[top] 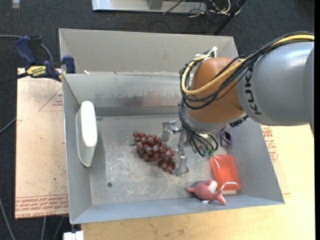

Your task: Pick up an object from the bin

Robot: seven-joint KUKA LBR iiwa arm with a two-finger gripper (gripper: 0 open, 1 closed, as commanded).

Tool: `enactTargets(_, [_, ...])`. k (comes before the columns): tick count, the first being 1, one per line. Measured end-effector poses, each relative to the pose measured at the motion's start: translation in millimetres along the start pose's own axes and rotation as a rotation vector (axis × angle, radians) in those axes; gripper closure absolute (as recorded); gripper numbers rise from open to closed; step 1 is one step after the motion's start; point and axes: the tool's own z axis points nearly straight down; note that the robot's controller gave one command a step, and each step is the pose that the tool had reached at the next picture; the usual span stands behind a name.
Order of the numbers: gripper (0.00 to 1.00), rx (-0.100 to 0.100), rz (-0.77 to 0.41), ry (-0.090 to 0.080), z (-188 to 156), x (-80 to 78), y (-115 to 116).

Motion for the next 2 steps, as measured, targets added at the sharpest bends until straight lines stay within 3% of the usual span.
enactTargets(1, [1.00,-0.001,-0.020,-0.012,71.2,-27.0,27.5])
enactTargets(2, [1.00,-0.001,-0.019,-0.012,71.3,-27.0,27.5])
